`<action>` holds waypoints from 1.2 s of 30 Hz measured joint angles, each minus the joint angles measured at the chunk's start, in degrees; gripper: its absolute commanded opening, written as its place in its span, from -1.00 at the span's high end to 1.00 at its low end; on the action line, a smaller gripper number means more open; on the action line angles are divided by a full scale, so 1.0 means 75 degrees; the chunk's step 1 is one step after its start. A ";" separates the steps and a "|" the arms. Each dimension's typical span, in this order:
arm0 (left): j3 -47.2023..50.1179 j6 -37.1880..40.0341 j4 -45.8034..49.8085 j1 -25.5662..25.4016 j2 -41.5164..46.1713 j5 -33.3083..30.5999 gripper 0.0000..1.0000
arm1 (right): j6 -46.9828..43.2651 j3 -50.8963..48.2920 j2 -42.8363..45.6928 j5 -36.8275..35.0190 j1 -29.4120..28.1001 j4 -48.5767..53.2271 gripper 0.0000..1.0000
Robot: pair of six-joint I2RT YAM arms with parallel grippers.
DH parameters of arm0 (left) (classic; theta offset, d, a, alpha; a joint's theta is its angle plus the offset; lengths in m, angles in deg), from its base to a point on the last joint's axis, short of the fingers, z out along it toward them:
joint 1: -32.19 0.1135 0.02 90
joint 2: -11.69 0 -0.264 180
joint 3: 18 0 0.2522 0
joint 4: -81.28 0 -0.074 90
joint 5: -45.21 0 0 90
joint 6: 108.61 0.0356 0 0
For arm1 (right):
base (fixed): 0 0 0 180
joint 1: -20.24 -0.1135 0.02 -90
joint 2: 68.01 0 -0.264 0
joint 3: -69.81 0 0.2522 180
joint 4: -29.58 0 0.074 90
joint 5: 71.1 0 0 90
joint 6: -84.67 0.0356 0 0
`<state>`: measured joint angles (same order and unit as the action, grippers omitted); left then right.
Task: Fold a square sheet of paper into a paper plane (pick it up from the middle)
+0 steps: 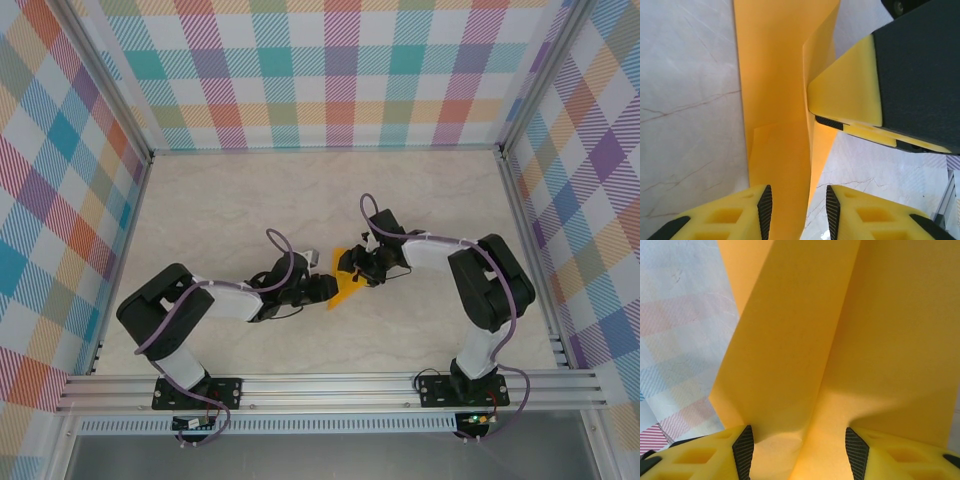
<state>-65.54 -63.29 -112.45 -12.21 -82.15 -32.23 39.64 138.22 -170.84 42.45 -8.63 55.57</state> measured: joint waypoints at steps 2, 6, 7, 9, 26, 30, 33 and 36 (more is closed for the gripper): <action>0.0003 0.0020 0.0230 0.0000 0.0242 -0.0157 0.24 | 0.0017 0.0093 -0.0052 0.0000 0.0000 0.0128 -0.13; 0.0029 0.0029 0.0551 0.0000 0.0685 -0.0411 0.24 | 0.0070 0.0259 -0.0137 -0.0012 -0.0003 0.0341 -0.15; 0.0029 0.0047 0.0583 0.0006 0.0746 -0.0428 0.25 | 0.0085 0.0297 -0.0160 -0.0012 -0.0003 0.0391 -0.15; 0.0032 0.0050 0.0600 0.0009 0.0810 -0.0423 0.27 | 0.0087 0.0353 -0.0189 -0.0012 -0.0006 0.0469 -0.15; -0.0577 0.0073 0.0082 0.0012 -0.0315 0.0548 0.65 | 0.0114 0.0720 -0.0379 0.0017 -0.0023 0.0895 -0.32; -0.0653 0.0073 0.0114 0.0012 -0.0326 0.0469 0.67 | 0.0114 0.0787 -0.0423 0.0017 -0.0023 0.0982 -0.32; -0.0705 0.0076 0.0265 0.0012 -0.0326 0.0326 0.70 | 0.0114 0.0816 -0.0437 0.0017 -0.0023 0.1020 -0.31; -0.0761 0.0076 0.0458 0.0012 -0.0358 0.0178 0.73 | 0.0114 0.0825 -0.0449 0.0017 -0.0023 0.1040 -0.30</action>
<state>-71.24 -62.73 -109.02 -12.12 -84.84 -30.90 40.49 144.41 -174.20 42.58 -8.80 63.37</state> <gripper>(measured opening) 0.141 0.651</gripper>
